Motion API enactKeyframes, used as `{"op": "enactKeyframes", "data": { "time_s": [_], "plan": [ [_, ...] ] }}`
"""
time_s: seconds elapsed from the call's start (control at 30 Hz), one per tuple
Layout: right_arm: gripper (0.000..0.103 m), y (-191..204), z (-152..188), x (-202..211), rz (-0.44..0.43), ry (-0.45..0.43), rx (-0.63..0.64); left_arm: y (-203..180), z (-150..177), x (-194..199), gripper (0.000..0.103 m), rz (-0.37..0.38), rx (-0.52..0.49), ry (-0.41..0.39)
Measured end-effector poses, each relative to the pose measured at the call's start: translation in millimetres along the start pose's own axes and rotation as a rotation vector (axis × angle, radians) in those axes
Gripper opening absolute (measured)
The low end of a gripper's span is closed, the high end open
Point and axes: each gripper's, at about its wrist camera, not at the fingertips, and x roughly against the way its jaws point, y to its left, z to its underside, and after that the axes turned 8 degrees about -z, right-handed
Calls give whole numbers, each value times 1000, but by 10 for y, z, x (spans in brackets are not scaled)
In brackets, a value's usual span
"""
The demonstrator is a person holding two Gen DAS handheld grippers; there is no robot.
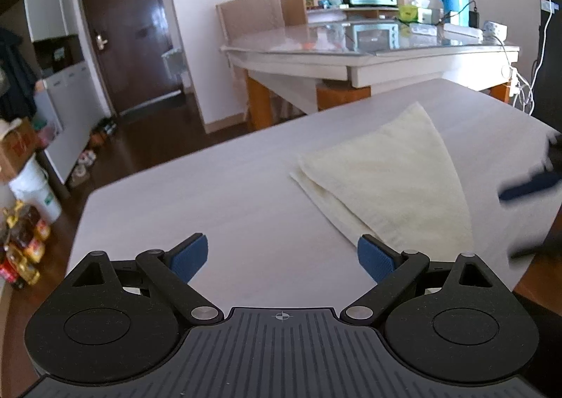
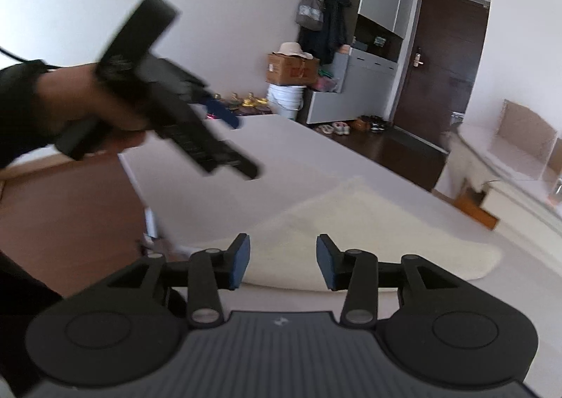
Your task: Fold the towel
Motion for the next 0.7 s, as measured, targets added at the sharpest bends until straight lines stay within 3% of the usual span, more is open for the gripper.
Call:
{"op": "enactKeyframes", "data": {
  "time_s": [0.1,0.4,0.63,0.7],
  "plan": [
    [58,179,17,-42,-31,-14,-31,17,17,22,96,14,-5,-7],
    [57,329,32,-504,0,70,71,103,111,58,96,28,1,-4],
    [49,389,84,-671,16,136,132,217,190,91,96,12,32,-4],
    [37,380,104,-637,21,140,133,231,209,98,96,12,33,-3]
  ]
}}
